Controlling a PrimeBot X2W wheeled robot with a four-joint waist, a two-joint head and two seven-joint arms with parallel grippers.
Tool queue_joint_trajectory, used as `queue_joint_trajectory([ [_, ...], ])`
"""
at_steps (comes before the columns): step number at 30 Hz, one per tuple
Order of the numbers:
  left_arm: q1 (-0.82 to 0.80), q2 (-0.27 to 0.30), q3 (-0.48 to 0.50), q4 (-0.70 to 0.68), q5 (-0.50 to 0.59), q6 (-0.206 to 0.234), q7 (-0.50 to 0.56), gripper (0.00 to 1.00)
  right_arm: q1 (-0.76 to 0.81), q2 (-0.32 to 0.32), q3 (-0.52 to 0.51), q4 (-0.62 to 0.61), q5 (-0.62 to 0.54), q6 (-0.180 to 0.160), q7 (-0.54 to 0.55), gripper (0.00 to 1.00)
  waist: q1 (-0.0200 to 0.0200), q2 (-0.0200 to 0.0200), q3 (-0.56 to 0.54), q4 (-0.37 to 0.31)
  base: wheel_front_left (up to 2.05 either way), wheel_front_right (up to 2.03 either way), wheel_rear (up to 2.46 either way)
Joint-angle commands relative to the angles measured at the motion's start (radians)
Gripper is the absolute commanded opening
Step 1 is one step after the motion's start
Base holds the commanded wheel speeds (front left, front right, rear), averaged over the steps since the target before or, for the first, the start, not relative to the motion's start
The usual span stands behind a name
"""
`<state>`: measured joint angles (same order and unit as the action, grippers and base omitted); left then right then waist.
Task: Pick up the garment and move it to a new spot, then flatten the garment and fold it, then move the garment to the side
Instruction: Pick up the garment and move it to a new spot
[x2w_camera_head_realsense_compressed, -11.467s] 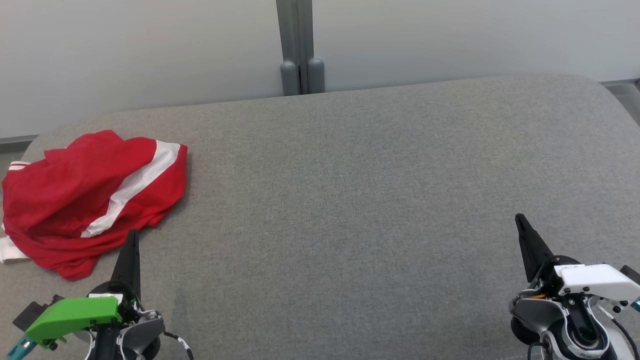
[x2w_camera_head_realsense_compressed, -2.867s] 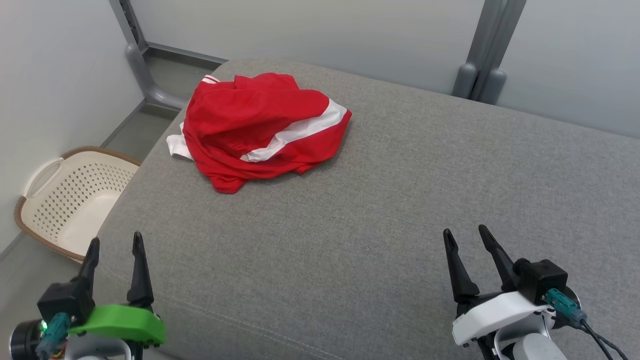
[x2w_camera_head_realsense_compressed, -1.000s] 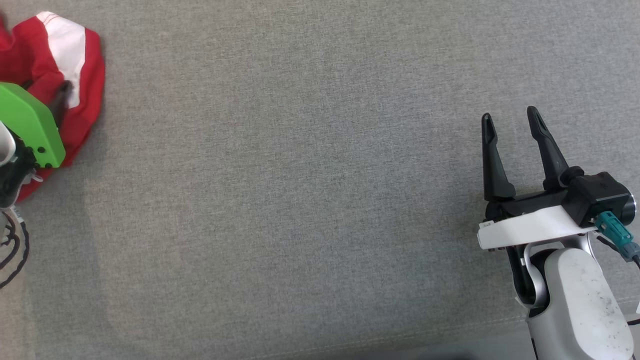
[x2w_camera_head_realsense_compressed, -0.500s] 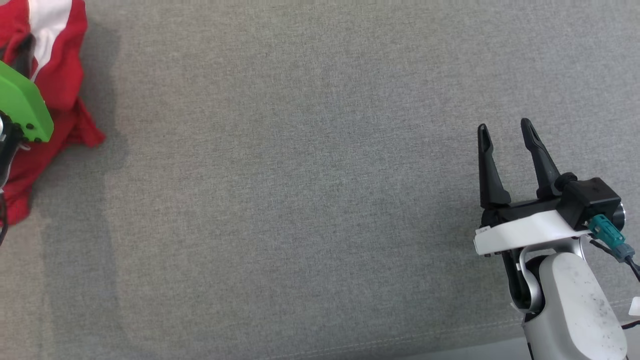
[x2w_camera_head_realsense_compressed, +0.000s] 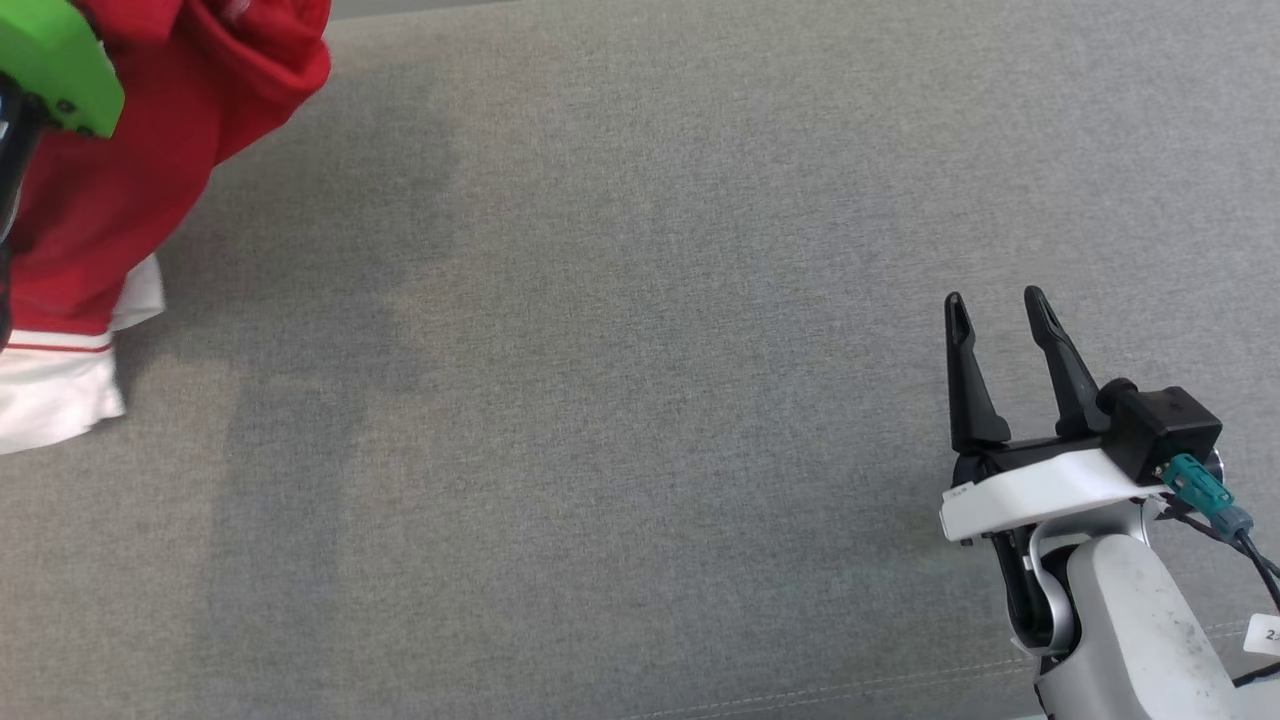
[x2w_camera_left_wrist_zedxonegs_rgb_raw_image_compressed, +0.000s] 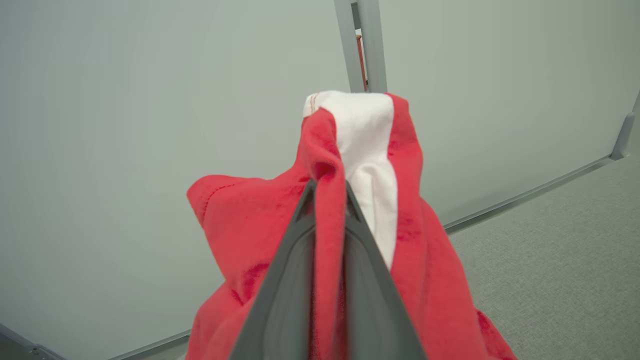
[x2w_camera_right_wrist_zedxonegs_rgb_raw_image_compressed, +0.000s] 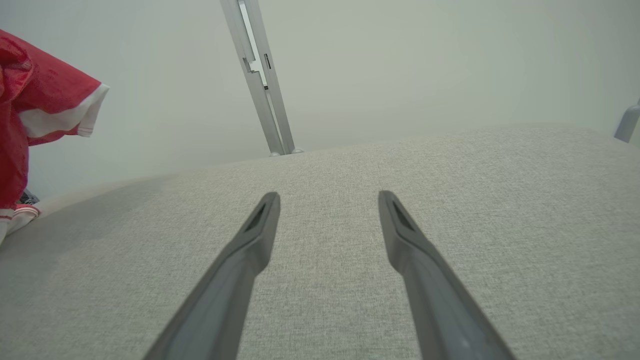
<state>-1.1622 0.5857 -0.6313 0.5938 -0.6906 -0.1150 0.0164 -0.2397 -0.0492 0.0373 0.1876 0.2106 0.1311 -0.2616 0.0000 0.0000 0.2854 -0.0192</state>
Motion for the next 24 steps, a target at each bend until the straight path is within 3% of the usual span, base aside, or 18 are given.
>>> queue_joint_trajectory([
  [1, -0.028, -0.003, -0.003, -0.04, 0.006, 0.01, 0.005, 0.0, 0.015, -0.002, -0.004, 0.0, 0.01, -0.001, -0.004, 1.0, 0.0, 0.0, -0.035, -0.021, 0.0, 0.0, 0.0],
  [12, -0.191, -0.108, -0.032, -0.274, 0.008, 0.04, 0.122, 0.0, 0.033, -0.002, 0.02, -0.006, 0.073, -0.001, -0.004, 1.0, 0.0, 0.0, -0.059, -0.138, 0.0, 0.0, 0.0],
  [19, -0.257, -0.177, -0.049, -0.306, 0.0, 0.048, 0.153, 0.0, 0.041, -0.002, 0.03, -0.013, 0.11, 0.0, -0.004, 1.0, 0.0, 0.0, -0.035, -0.231, 0.0, 0.0, 0.0],
  [24, -0.189, -0.208, -0.067, -0.3, -0.019, 0.057, 0.128, 0.0, 0.043, -0.002, 0.018, -0.018, 0.122, 0.0, -0.004, 1.0, 0.0, 0.0, -0.022, -0.262, 0.0, 0.0, 0.0],
])
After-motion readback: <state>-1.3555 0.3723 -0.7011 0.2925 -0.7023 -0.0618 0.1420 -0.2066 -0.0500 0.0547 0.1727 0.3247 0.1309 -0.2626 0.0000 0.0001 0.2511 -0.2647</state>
